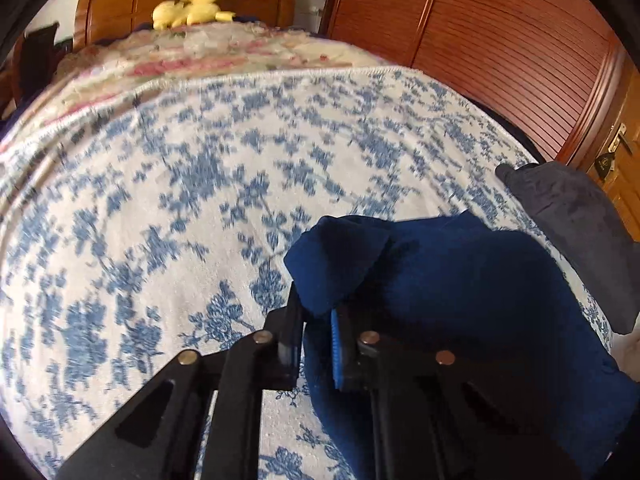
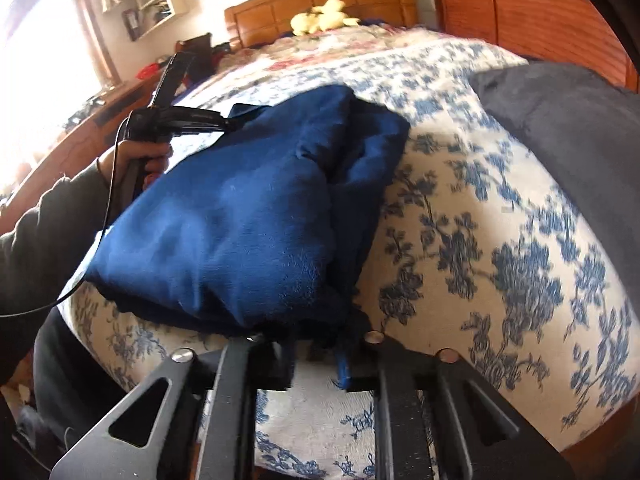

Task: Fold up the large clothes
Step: 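Grasp the folded jacket with the left gripper while the right gripper grasps its other side, then lift the folded jacket with both grippers and carry it onto the grey folded garment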

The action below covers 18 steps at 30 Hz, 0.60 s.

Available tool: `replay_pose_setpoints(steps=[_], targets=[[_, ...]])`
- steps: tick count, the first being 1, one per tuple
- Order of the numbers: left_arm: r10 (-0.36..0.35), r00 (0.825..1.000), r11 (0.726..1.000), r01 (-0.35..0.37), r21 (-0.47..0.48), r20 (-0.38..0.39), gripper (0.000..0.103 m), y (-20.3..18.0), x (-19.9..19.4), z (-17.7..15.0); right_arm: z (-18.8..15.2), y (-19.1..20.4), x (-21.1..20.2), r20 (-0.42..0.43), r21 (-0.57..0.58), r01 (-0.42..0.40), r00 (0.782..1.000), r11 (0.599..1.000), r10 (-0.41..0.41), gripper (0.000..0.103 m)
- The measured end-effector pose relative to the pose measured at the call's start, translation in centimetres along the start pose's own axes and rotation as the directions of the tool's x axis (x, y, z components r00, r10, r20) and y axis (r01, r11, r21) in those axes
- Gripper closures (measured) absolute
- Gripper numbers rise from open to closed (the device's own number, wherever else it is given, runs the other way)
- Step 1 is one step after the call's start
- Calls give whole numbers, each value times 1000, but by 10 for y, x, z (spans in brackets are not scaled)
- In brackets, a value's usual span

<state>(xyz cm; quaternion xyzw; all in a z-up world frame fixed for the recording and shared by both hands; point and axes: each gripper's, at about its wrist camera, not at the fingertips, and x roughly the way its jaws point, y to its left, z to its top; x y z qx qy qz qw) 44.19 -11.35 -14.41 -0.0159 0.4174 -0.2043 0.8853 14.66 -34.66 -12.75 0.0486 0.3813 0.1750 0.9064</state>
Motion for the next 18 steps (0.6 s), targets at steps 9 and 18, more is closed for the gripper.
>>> replay_pose_setpoints(steps=[9,18], targets=[[31,980,993,-53,109,198,96,-80,-86,38,36,-7,-50,187,-32,-33,982,999,39,97],[-33,957,986,-16,166,288,97,-188,-108,100,87,-60,-148,359,-88,164,925,983,-122,97]])
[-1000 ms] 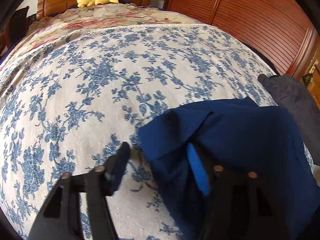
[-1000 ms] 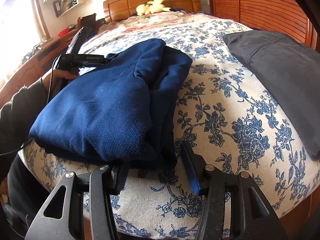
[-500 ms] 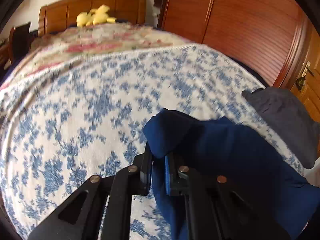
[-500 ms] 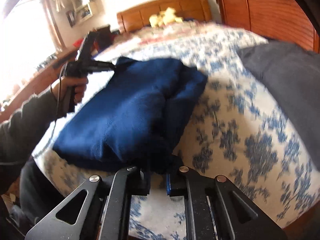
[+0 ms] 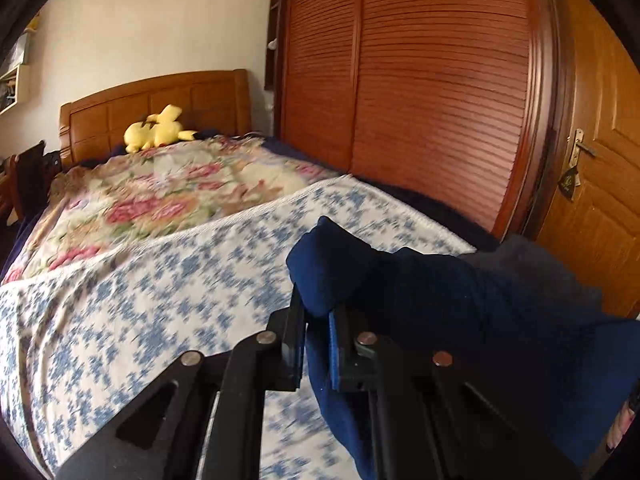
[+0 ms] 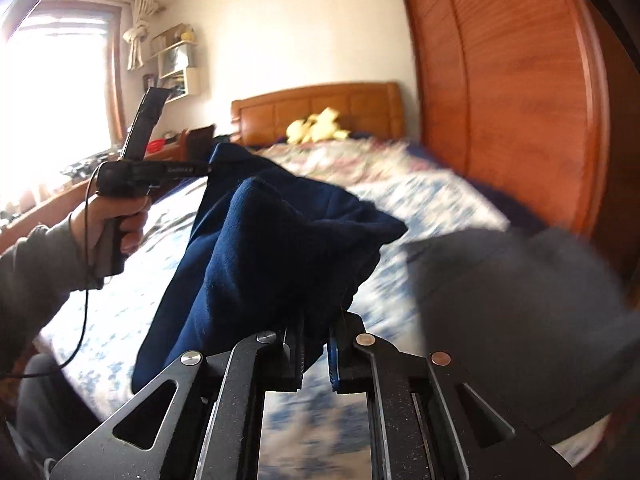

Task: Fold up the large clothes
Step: 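Lift the folded jacket with both grippers and carry it onto the grey folded garment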

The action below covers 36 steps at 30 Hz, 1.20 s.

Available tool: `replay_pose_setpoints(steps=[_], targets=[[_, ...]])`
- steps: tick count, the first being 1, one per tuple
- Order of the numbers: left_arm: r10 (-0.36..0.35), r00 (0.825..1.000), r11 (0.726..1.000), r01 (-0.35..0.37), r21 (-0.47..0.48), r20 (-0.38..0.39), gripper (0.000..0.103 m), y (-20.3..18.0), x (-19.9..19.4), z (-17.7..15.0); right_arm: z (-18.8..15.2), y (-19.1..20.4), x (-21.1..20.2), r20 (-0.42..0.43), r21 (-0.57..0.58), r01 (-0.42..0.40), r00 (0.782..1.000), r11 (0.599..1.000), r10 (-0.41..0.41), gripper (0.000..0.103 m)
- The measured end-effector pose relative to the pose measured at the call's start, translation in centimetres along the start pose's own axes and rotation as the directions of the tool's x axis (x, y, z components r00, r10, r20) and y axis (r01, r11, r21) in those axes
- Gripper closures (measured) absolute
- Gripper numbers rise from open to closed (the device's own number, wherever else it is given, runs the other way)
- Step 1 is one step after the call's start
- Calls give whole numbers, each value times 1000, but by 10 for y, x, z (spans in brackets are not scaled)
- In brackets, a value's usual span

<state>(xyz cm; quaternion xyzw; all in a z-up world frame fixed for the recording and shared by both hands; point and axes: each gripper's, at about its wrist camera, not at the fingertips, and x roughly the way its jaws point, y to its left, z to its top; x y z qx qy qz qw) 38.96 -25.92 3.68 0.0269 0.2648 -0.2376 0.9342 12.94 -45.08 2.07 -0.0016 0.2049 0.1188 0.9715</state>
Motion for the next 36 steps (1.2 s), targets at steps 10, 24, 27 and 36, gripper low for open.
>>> replay_pose_setpoints(steps=[10,24,27,36], targets=[[-177,983,981,172,92,48,97,-155,52,64,36,-111,-63,28,-21,313,950,950,-312,97],[-180,979,963,195,186,-94,92,-238,111,38,-39,-187,-60,-216,101,455,878,885,-427,93],[-195,973,961,215,173,-124,89,-231,107,40,-34,-193,-63,-225,107,481,864,870,-450,85],[-252,962,930,270,251,-102,71,-219,71,18,-5,-184,-118,-99,90,595,804,799,-587,63]])
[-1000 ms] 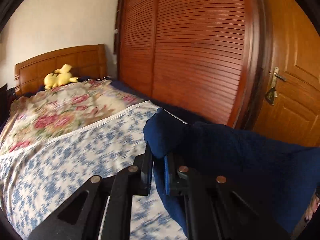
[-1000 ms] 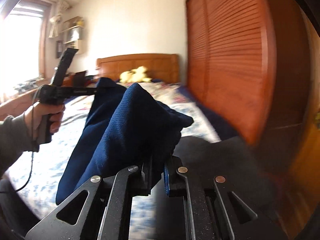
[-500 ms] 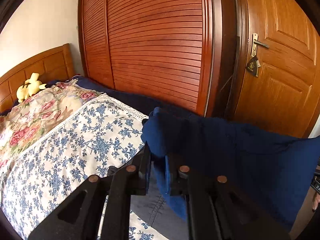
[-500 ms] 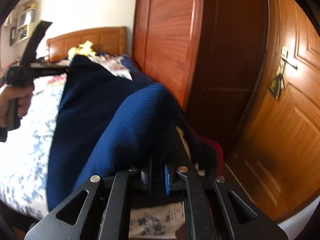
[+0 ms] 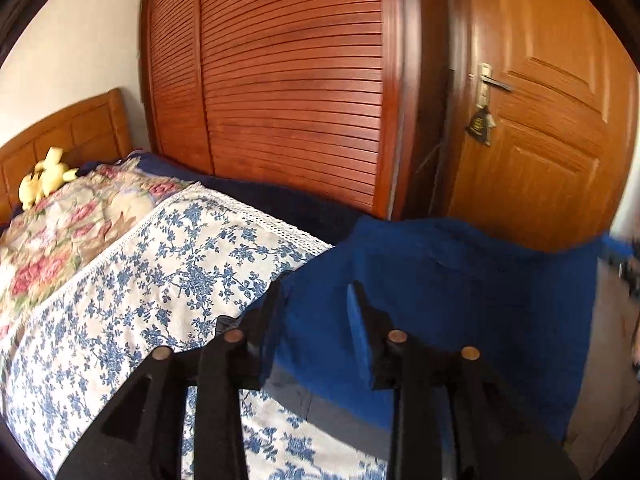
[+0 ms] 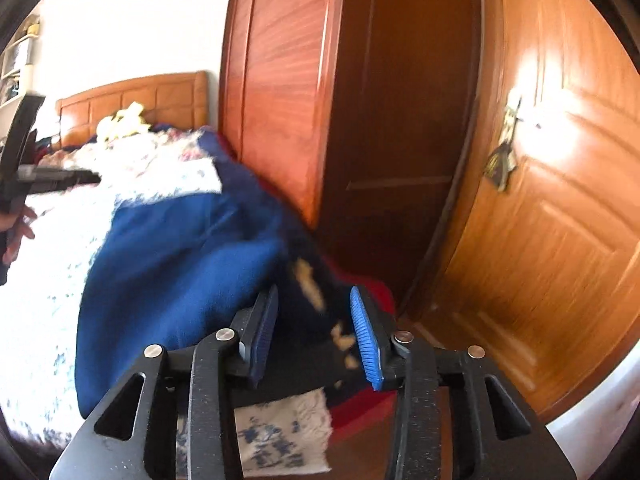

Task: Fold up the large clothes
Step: 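Lift the folded jacket with both grippers and carry it onto the grey folded garment, then lower the jacket onto the grey garment and open both grippers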

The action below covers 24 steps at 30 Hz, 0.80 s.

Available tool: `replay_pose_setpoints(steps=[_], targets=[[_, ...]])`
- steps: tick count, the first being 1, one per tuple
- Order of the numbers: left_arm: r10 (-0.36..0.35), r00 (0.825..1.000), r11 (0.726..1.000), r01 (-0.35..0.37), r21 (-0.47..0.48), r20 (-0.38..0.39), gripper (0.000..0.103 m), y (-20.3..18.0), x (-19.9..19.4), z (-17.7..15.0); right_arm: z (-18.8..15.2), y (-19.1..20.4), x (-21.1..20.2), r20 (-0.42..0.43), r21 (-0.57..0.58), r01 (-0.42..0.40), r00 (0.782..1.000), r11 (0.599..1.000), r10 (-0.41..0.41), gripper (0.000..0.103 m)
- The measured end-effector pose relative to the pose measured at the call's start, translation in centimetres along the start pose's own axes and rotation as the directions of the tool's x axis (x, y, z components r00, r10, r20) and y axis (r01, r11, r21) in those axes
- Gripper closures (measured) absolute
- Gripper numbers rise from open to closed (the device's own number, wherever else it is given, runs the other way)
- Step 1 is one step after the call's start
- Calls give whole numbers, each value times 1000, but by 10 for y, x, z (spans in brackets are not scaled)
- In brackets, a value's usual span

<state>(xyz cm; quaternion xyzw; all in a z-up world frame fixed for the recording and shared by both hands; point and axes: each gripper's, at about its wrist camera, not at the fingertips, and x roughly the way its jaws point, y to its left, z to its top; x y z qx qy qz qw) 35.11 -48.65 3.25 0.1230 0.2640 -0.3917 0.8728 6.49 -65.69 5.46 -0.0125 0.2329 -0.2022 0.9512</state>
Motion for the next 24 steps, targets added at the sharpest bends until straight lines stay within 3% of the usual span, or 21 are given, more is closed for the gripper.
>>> replay_pose_setpoints(steps=[2,6,12,19,24], targets=[[-10,1000,1000,9,26,11,70,-5,-11,-9,10,6,-9,33,-9,-62,998,998,62,62],[-43,999,999,42,34,33,67,-12,-36,-31,22,27,-11,54,-49,-99,993,994,102,62],[-78,996,997,78,14,53,58,-21,-66,-57,13,53,34,-63,-57,-176,983,983,172,62],[-77,992,996,73,47,96,50,-35,-103,-73,-34,42,99,-263,-38,-135,957,990,120,61],[-72,991,997,67,43,111,49,-38,-125,-82,-38,47,99,-265,-87,-99,961,991,73,60]])
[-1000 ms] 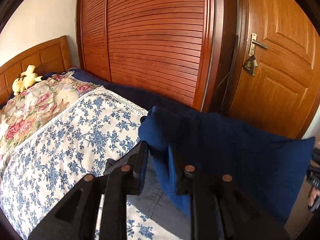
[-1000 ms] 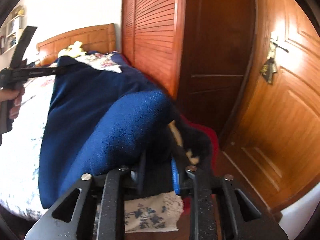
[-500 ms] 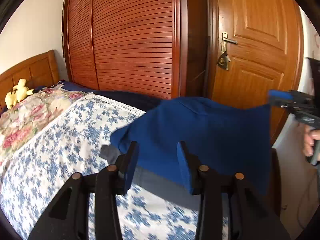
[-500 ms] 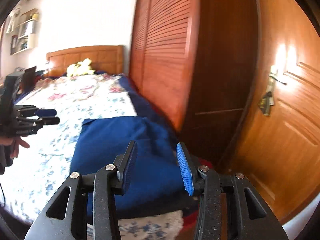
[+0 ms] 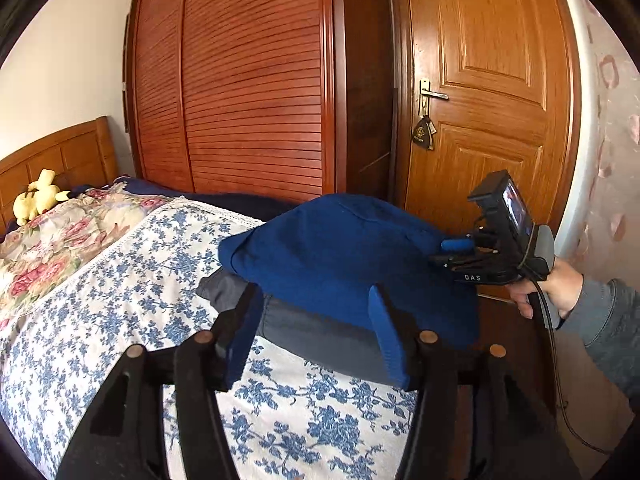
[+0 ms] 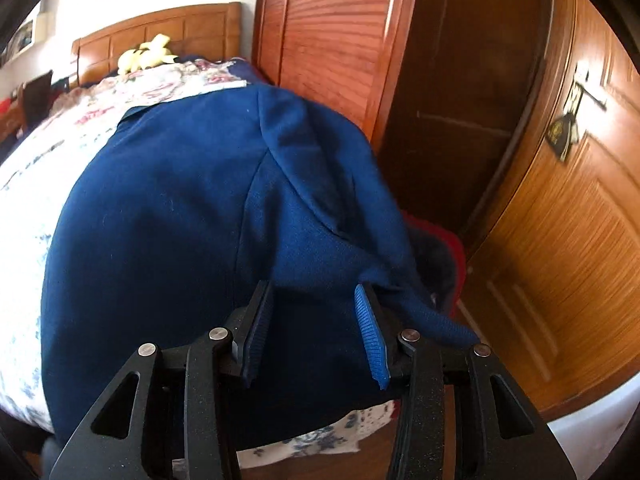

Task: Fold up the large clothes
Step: 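Lower the jacket onto the grey garment and open both grippers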

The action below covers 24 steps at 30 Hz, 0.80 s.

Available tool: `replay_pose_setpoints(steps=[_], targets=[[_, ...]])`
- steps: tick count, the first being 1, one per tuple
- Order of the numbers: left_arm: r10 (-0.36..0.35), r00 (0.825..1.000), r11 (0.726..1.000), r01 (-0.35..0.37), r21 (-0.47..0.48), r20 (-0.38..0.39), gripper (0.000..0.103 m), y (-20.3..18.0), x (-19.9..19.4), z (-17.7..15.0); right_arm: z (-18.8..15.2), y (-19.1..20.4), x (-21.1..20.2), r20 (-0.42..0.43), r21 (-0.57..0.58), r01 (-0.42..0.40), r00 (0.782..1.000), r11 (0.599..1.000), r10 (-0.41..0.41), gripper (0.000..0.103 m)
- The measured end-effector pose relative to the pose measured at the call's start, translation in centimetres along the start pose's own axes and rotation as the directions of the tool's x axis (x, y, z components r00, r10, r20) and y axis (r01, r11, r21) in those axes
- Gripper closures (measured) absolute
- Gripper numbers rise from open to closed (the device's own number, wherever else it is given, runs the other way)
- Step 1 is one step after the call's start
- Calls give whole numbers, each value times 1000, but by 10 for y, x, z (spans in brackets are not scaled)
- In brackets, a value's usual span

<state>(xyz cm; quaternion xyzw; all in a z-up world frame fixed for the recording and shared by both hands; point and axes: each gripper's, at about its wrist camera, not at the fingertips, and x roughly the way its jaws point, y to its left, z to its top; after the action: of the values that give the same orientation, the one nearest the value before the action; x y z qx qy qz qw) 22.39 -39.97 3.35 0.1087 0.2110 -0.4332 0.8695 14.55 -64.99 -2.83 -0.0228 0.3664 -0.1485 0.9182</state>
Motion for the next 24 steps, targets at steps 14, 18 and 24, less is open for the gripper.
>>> replay_pose_setpoints(steps=[14,18,24], targets=[[101,995,994,-101,-38,-21,48,11,-63,-31,1,56,-80,170,34,-66,984,997,59,48],[150,987,983,-154,-96,-52,48,29,-82,-50,1,96,-97,205,10,-141,969,990,136,39],[226,968,960,-241,-140,-112,48,53,-101,-82,0,156,-101,206,-15,-240,949,971,238,31]])
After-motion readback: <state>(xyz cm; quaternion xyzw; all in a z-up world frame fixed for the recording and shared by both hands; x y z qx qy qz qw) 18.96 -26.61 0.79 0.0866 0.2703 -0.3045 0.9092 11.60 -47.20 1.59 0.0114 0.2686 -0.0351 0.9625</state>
